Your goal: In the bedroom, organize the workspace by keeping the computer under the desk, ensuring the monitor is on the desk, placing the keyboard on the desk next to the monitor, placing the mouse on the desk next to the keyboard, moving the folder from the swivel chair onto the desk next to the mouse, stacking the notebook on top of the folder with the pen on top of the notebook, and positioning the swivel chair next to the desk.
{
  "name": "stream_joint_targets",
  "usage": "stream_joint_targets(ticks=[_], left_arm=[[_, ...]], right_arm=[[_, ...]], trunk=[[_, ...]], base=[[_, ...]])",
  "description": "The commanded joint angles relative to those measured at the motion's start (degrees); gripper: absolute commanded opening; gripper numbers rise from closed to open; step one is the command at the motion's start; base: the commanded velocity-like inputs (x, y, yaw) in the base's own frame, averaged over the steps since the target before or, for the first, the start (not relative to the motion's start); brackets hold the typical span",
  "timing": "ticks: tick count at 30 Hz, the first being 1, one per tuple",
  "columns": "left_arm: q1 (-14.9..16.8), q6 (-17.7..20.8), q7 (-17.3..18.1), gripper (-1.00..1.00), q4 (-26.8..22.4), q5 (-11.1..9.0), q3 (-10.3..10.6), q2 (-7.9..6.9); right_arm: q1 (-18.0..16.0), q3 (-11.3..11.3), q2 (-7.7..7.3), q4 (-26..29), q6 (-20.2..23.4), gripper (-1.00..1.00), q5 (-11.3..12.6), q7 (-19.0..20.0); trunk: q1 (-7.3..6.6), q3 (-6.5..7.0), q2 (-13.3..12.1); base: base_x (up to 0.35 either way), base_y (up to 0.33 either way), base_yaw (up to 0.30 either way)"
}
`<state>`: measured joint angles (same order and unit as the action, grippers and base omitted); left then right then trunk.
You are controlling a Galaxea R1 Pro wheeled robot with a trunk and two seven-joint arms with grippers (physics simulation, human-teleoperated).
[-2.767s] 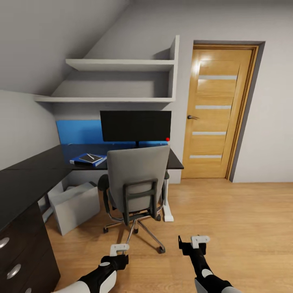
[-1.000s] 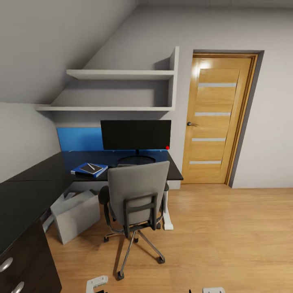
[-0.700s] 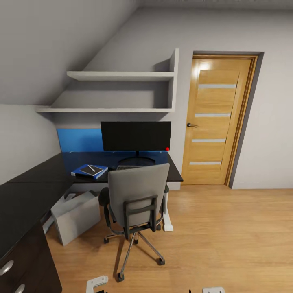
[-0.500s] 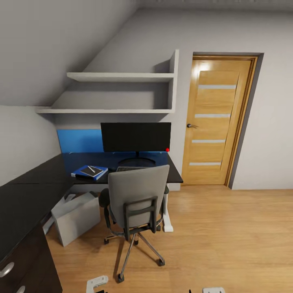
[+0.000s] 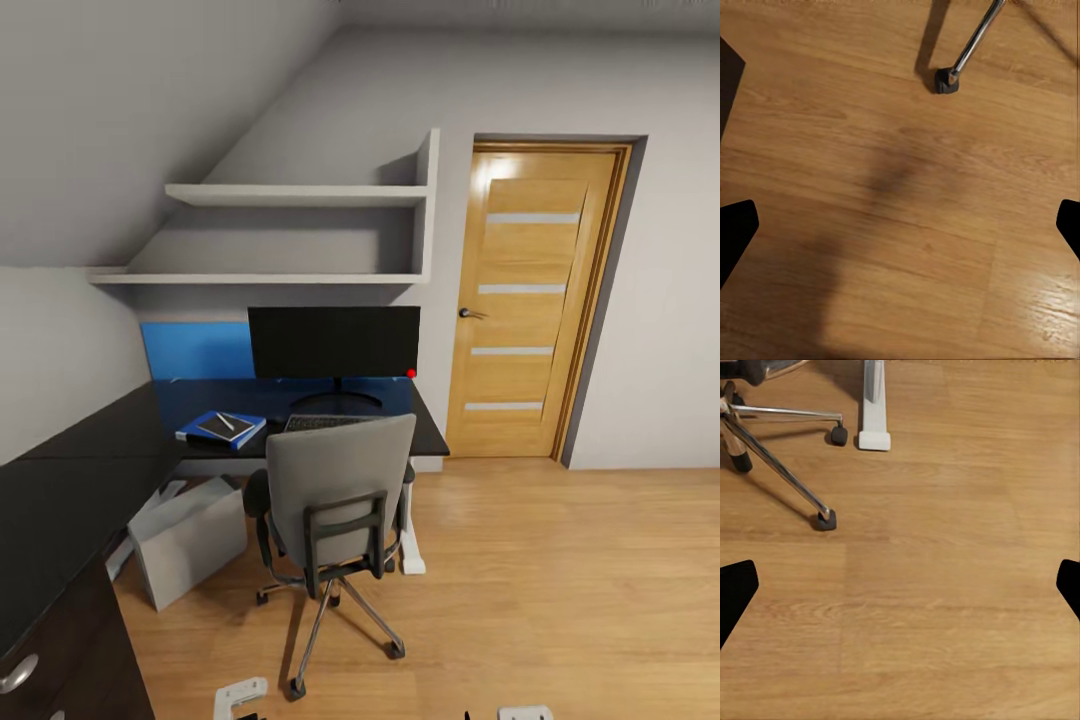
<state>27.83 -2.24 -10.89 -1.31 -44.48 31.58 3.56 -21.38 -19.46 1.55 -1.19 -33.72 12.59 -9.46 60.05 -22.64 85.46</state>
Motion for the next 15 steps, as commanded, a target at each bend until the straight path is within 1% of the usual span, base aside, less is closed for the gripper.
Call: stream_joint_targets(ticks=[1,5,9,11,15], left_arm=[[0.0,-0.1,-0.2,1.00,0.0,-0.5,0.5,0.02],[0.0,-0.1,-0.2,1.00,0.0,-0.4,0.5,0.04],[-0.2,-1.7,-0.2,1.00,0.0,-0.4,0.6,0.16],[-0.8,-2.9,-0.2,1.00,0.0,-0.4,0.6,0.20],[-1.1,-3.4,-0.2,1.00,0.0,-0.4,0.6,0.21]], right_arm=[[-0.1,-0.5,0.03,-0.1,-0.2,1.00,0.4,-0.2],[-0.1,-0.5,0.03,-0.1,-0.2,1.00,0.4,-0.2],[-0.1,-0.5,0.03,-0.1,-0.2,1.00,0.4,-0.2],[-0.1,-0.5,0.03,-0.1,-0.2,1.00,0.4,-0.2],[-0.1,-0.5,0.03,-0.1,-0.2,1.00,0.4,-0.2]], trunk=[[-0.23,0.12,-0.4],[-1.11,0.84,-2.0],[-1.99,1.55,-3.6],[-2.42,1.91,-4.4],[-3.30,2.63,-6.0]], base=[[0.000,0.000,0.000],[0.000,0.000,0.000],[0.000,0.000,0.000],[0.000,0.000,0.000],[0.000,0.000,0.000]])
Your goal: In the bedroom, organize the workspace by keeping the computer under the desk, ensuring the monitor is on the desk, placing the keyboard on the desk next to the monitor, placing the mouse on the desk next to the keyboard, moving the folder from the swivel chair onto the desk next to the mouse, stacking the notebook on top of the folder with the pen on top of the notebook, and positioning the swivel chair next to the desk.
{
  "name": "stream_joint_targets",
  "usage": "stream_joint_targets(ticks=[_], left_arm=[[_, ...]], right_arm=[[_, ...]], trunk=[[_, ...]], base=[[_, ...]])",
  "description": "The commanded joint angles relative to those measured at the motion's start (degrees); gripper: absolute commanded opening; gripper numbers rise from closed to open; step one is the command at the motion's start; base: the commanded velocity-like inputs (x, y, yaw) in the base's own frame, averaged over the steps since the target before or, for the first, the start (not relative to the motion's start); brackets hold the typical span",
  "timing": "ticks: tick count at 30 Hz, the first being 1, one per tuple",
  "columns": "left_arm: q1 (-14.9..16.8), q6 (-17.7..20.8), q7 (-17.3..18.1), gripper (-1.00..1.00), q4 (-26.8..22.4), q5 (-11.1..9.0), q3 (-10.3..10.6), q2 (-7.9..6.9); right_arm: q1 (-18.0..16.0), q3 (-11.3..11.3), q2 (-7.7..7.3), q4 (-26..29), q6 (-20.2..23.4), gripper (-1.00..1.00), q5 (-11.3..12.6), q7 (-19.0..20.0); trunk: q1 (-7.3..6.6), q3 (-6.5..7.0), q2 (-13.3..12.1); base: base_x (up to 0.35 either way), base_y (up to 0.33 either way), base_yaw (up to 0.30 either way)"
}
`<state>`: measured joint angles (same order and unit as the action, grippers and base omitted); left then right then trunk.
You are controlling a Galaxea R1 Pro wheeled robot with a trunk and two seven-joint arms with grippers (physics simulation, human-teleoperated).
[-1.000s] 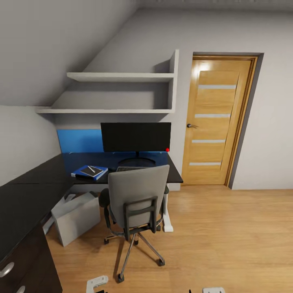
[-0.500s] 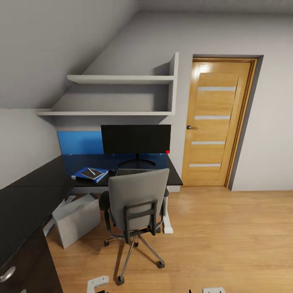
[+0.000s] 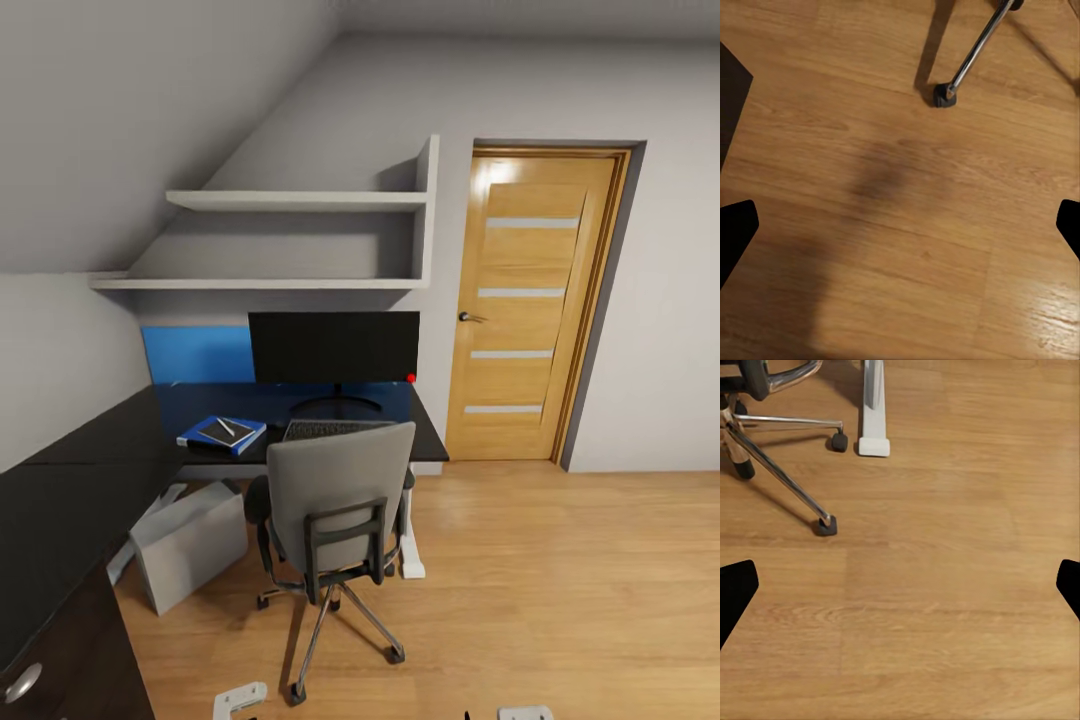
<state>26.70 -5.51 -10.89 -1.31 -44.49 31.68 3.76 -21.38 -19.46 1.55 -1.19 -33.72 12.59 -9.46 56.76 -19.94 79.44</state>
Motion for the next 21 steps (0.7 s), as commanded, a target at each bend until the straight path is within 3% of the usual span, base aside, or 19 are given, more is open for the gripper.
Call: stream_joint_targets(ticks=[1,21], left_arm=[[0.0,-0.2,-0.2,1.00,0.0,-0.4,0.5,0.01],[-0.2,-0.1,-0.3,1.00,0.0,-0.4,0.4,-0.22]], right_arm=[[-0.1,-0.5,0.03,-0.1,-0.2,1.00,0.3,-0.2],[-0.1,-0.5,0.03,-0.1,-0.2,1.00,0.4,-0.2]], trunk=[[-0.23,0.12,-0.4],[-4.18,3.35,-7.6]], base=[[0.000,0.000,0.000],[0.000,0.000,0.000]])
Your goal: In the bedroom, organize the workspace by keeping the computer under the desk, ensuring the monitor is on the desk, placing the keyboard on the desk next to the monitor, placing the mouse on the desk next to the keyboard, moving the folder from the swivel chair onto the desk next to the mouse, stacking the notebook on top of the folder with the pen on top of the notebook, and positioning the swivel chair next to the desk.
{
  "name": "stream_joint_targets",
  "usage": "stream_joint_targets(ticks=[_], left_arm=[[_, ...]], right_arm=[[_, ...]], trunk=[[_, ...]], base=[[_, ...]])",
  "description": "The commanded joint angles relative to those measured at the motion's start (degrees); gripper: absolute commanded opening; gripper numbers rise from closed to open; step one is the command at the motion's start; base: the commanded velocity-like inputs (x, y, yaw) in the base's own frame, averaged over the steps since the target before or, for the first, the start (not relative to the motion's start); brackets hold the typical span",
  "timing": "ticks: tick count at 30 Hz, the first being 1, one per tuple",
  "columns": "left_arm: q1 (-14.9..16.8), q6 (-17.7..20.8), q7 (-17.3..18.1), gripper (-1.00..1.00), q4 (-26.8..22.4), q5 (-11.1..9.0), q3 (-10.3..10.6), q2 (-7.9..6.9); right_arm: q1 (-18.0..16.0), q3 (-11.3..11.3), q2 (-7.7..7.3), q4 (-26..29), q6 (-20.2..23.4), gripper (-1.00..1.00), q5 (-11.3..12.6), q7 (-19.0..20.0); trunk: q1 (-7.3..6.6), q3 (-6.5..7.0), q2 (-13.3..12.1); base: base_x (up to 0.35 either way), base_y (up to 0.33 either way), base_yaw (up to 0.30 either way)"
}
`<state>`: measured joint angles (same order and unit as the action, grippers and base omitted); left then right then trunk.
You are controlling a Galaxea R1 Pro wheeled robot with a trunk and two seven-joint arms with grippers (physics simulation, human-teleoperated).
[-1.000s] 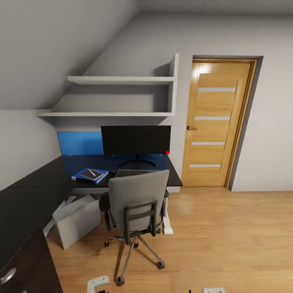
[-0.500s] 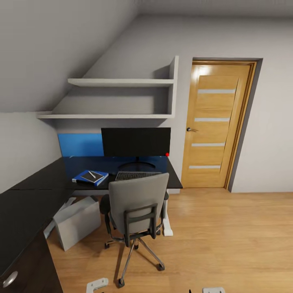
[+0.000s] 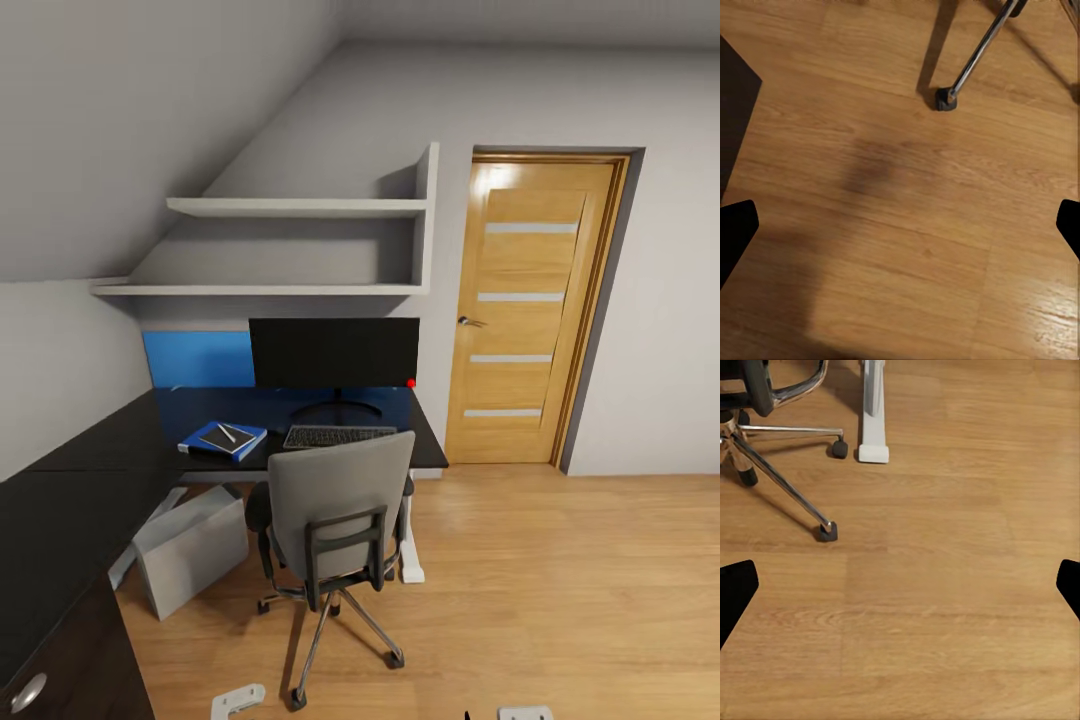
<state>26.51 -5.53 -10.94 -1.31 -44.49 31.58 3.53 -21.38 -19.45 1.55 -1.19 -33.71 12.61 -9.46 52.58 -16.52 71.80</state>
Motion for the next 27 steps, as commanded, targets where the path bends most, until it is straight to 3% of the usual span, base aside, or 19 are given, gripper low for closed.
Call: stream_joint_targets(ticks=[1,27], left_arm=[[0.0,-0.1,-0.2,1.00,0.0,-0.5,0.5,0.04],[0.0,0.2,-0.4,1.00,0.0,-0.7,0.3,-0.19]], right_arm=[[-0.1,-0.5,0.03,-0.1,-0.2,1.00,0.3,-0.2],[-0.1,-0.5,0.03,-0.1,-0.2,1.00,0.4,-0.2]], trunk=[[0.00,-0.07,0.0],[0.00,-0.07,0.0]], base=[[0.000,0.000,0.000],[0.000,0.000,0.000]])
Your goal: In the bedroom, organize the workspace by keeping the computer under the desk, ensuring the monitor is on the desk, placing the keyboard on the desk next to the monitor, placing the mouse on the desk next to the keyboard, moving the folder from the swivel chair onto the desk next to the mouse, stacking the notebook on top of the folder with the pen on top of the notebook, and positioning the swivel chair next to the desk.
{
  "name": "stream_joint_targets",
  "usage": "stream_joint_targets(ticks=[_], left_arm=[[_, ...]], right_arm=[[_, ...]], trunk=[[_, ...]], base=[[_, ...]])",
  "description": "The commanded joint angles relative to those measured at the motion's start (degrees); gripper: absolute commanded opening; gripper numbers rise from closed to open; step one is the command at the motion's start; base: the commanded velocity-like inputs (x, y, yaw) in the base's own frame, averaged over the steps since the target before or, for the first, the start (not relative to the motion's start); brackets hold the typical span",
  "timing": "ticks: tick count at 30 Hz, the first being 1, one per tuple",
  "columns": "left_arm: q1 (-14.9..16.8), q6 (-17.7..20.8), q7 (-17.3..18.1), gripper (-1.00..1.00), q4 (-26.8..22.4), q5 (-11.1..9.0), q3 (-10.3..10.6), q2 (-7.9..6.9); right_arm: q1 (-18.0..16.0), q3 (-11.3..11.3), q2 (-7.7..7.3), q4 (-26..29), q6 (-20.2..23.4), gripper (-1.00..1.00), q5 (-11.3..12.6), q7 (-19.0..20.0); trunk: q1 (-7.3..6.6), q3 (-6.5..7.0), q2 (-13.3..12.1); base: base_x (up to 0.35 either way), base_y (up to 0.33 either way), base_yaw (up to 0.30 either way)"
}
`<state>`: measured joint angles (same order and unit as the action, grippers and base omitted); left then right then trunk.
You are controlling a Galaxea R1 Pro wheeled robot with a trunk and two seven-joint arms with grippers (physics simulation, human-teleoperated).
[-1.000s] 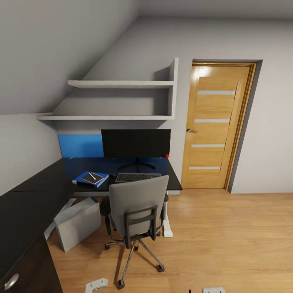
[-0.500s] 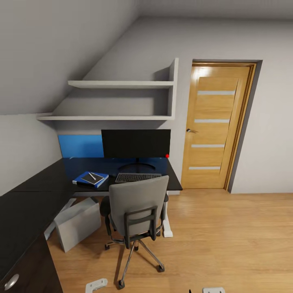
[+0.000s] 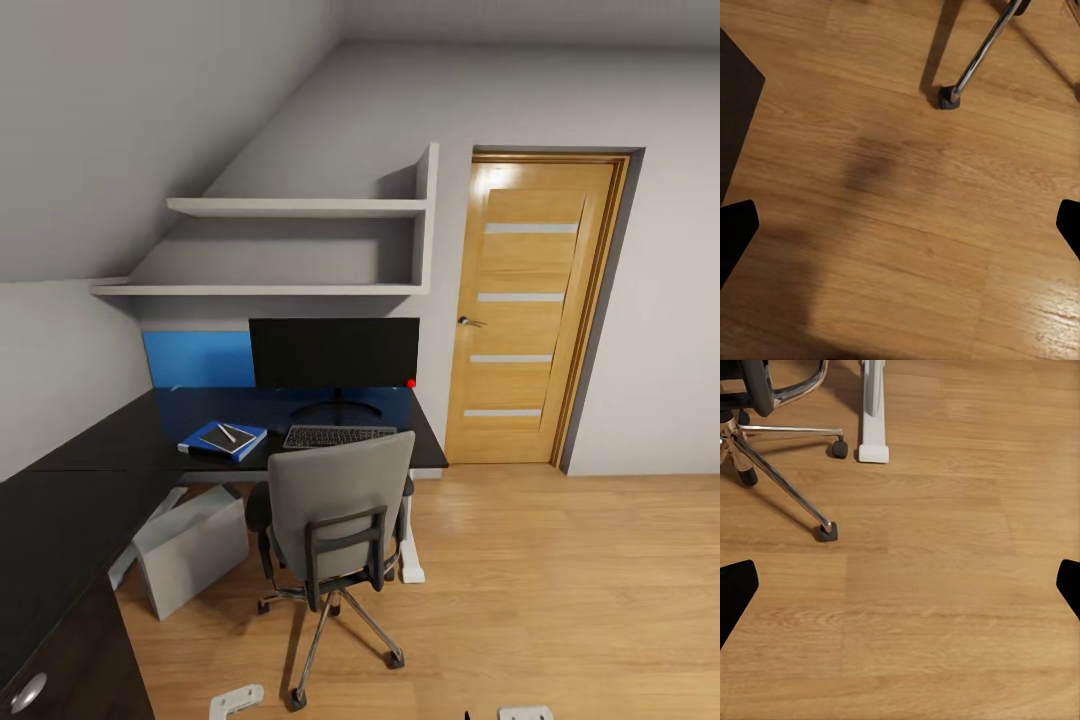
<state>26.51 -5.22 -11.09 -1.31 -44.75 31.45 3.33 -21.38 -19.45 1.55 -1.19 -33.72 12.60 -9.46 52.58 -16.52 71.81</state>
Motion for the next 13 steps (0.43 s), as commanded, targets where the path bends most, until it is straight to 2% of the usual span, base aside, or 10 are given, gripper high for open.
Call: stream_joint_targets(ticks=[1,13], left_arm=[[0.0,-0.1,-0.2,1.00,0.0,-0.4,0.5,0.00],[0.0,-0.2,-0.1,1.00,0.0,-0.3,0.6,0.14]], right_arm=[[-0.1,-0.5,0.03,-0.1,-0.2,1.00,0.3,-0.2],[-0.1,-0.5,0.03,-0.1,-0.2,1.00,0.4,-0.2]], trunk=[[0.00,-0.07,0.0],[0.00,-0.07,0.0]], base=[[0.000,0.000,0.000],[0.000,0.000,0.000]])
